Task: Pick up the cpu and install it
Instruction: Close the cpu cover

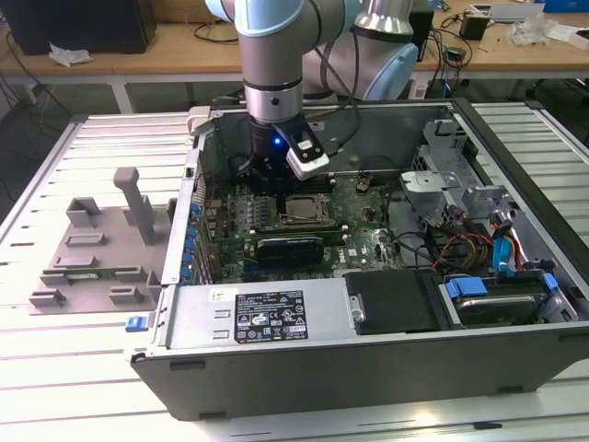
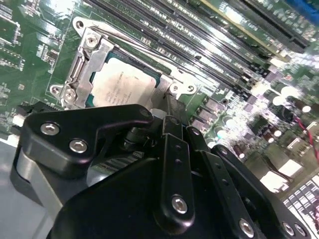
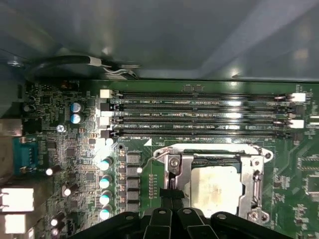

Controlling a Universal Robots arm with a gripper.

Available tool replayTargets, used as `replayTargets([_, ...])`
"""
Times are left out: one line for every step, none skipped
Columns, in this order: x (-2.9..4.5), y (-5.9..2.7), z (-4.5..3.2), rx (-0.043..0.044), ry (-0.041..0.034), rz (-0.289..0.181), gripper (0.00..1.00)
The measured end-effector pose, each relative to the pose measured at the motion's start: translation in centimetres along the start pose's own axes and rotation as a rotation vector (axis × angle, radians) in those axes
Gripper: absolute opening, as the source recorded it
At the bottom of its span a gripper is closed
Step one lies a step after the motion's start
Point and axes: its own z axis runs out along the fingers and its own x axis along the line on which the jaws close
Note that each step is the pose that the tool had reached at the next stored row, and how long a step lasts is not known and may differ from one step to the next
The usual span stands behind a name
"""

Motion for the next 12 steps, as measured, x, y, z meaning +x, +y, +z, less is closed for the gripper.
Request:
replayTargets([-0.01,-0.02,-0.33,0.0001,0.0,0.0,0.11])
replayTargets([-0.02,-0.04,-0.8,0.0,-0.0001,0.0,0.11])
replayTargets([-0.04,-0.08,-1.32,0.0001,0.0,0.0,0.11])
replayTargets([-0.04,-0.09,-1.58,0.0002,0.0001,0.0,0.11])
replayTargets([-0.05,-0.11,-1.81,0.0002,0.0001,0.0,0.11])
replayTargets([-0.14,-0.11,-1.83,0.0,0.0,0.0,0.11])
replayTargets([-0.58,-0.12,-1.82,0.0002,0.0001,0.0,0.11])
replayTargets([-1.06,-0.12,-1.81,0.0002,0.0004,0.0,0.11])
replayTargets([-1.42,-0.13,-1.8,0.0001,0.0007,0.0,0.11])
replayTargets([-2.02,-0.14,-1.78,0.0,0.0012,0.0,0.11])
replayTargets([-2.49,-0.14,-1.77,0.0,0.0015,0.0,0.11])
replayTargets([-2.71,-0.15,-1.76,0.0,0.0018,0.0,0.11])
